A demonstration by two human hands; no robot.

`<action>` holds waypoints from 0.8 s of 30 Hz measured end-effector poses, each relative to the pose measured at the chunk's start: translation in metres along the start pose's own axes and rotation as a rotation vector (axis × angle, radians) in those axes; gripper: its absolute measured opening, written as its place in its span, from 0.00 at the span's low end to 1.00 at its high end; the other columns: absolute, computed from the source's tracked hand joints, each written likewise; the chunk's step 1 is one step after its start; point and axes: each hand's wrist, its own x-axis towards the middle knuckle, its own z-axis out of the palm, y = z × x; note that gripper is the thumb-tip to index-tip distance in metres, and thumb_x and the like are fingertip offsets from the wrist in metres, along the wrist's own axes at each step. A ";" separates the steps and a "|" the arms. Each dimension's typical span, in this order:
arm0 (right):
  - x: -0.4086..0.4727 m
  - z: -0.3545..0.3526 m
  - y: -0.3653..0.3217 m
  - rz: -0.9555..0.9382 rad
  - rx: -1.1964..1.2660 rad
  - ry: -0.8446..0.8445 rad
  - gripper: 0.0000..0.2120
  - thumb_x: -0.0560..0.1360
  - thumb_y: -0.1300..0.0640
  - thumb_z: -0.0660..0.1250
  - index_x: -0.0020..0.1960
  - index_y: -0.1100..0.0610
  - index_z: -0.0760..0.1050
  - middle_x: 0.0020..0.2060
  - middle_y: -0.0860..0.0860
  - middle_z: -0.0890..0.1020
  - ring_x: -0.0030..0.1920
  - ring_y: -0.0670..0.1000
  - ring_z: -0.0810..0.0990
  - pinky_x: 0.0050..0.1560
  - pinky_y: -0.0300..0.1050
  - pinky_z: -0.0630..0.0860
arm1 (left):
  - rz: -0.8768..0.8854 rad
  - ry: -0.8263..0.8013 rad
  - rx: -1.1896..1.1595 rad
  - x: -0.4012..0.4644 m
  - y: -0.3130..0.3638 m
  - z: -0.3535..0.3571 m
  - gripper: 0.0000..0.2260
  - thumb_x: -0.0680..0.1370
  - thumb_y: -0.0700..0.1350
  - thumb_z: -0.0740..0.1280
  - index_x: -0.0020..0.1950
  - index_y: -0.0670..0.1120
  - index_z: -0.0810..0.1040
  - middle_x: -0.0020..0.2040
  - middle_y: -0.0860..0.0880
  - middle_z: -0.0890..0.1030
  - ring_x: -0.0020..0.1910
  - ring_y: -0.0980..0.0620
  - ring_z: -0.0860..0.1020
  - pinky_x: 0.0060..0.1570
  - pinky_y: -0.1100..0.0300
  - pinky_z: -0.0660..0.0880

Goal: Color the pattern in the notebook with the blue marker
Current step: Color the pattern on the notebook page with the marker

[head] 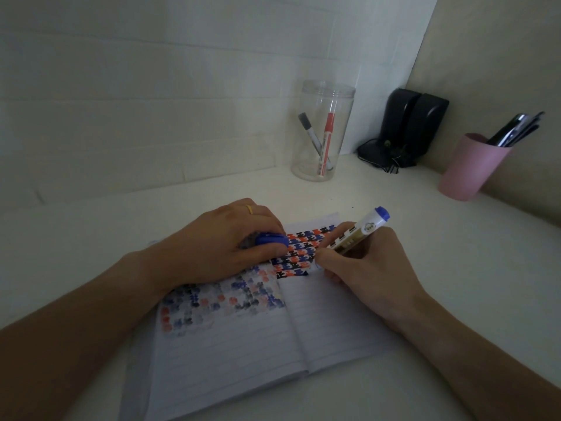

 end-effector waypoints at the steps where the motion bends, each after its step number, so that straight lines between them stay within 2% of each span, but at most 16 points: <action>1: 0.000 0.000 0.000 0.005 0.001 -0.001 0.04 0.65 0.54 0.74 0.37 0.55 0.83 0.31 0.55 0.86 0.35 0.59 0.85 0.39 0.59 0.85 | -0.001 -0.001 0.001 0.000 0.000 0.000 0.17 0.79 0.63 0.60 0.58 0.56 0.81 0.56 0.60 0.82 0.56 0.58 0.77 0.56 0.52 0.77; 3: 0.000 0.001 0.001 0.015 0.003 -0.016 0.04 0.66 0.55 0.74 0.37 0.54 0.84 0.31 0.54 0.86 0.33 0.57 0.85 0.38 0.57 0.85 | -0.001 0.001 0.001 -0.001 0.000 0.000 0.17 0.79 0.63 0.60 0.58 0.55 0.81 0.56 0.60 0.82 0.56 0.58 0.77 0.56 0.52 0.77; 5: 0.002 -0.001 0.000 0.026 0.077 -0.017 0.01 0.68 0.58 0.74 0.39 0.55 0.84 0.30 0.53 0.86 0.31 0.51 0.84 0.37 0.49 0.82 | -0.001 0.001 -0.001 -0.001 0.001 -0.001 0.17 0.79 0.63 0.60 0.58 0.55 0.81 0.56 0.60 0.82 0.56 0.58 0.77 0.56 0.53 0.77; 10: 0.008 -0.013 -0.005 -0.097 0.378 0.149 0.06 0.74 0.59 0.73 0.49 0.58 0.83 0.32 0.50 0.84 0.32 0.45 0.80 0.34 0.37 0.78 | -0.013 -0.010 0.014 0.000 0.001 -0.001 0.17 0.80 0.63 0.60 0.58 0.55 0.81 0.56 0.60 0.82 0.56 0.58 0.77 0.56 0.53 0.76; 14: 0.011 -0.009 -0.004 -0.078 0.492 0.165 0.10 0.74 0.63 0.73 0.55 0.59 0.81 0.40 0.52 0.87 0.39 0.49 0.84 0.42 0.41 0.83 | -0.017 -0.009 0.019 0.001 0.001 -0.001 0.17 0.80 0.63 0.60 0.59 0.55 0.80 0.56 0.60 0.82 0.56 0.58 0.76 0.55 0.55 0.77; 18: 0.013 -0.007 0.001 0.101 0.578 0.112 0.09 0.77 0.61 0.71 0.56 0.58 0.83 0.47 0.59 0.88 0.48 0.56 0.87 0.45 0.43 0.81 | -0.040 -0.009 0.007 0.001 0.002 0.002 0.17 0.80 0.63 0.59 0.60 0.56 0.80 0.55 0.60 0.81 0.54 0.59 0.76 0.54 0.58 0.76; 21: 0.018 -0.005 0.009 0.156 0.633 0.130 0.08 0.77 0.60 0.70 0.55 0.59 0.85 0.45 0.60 0.88 0.46 0.54 0.87 0.43 0.41 0.81 | -0.086 0.041 -0.037 -0.001 0.004 0.002 0.17 0.79 0.63 0.60 0.58 0.56 0.80 0.52 0.59 0.82 0.52 0.59 0.77 0.51 0.62 0.75; 24: 0.022 0.001 0.003 0.157 0.704 0.132 0.08 0.77 0.60 0.70 0.52 0.61 0.86 0.38 0.58 0.87 0.40 0.53 0.84 0.41 0.42 0.78 | -0.171 0.178 -0.123 -0.006 0.003 -0.010 0.14 0.79 0.58 0.62 0.58 0.54 0.81 0.52 0.58 0.82 0.53 0.61 0.78 0.50 0.72 0.72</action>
